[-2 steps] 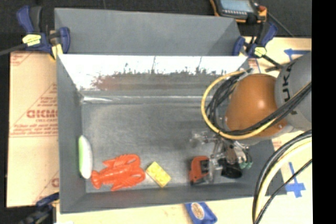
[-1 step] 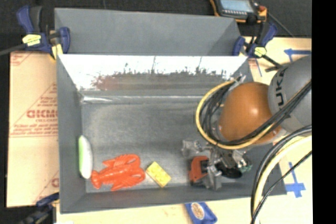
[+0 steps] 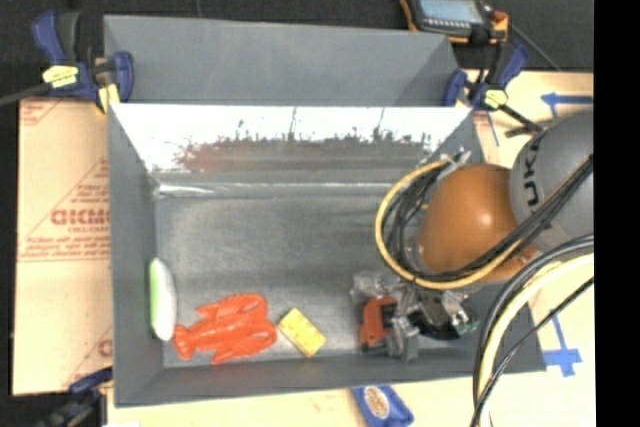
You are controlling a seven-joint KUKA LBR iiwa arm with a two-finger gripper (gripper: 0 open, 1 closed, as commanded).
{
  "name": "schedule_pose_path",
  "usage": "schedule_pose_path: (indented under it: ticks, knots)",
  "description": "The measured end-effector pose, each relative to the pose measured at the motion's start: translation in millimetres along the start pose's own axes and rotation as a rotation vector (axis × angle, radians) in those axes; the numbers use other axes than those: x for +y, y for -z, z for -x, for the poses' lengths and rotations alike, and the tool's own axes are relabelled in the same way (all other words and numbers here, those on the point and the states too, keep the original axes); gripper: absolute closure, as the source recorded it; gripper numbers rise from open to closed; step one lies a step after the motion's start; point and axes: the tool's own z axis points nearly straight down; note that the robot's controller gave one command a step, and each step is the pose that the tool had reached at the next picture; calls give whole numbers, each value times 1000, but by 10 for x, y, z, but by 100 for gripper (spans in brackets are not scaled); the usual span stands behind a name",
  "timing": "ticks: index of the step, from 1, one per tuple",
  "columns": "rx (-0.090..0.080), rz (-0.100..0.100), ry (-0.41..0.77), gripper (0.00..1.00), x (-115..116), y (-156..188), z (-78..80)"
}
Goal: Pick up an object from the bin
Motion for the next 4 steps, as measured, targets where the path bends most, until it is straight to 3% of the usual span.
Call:
schedule_pose_path:
  ticks: [1,2,3,4]
  knots:
    - [0,0,1,100,0,0,0]
    - [12,1,-11,100,105,124,312]
    - [0,2,-1,100,181,181,343]
    - [-7,14,-1,100,-135,87,178]
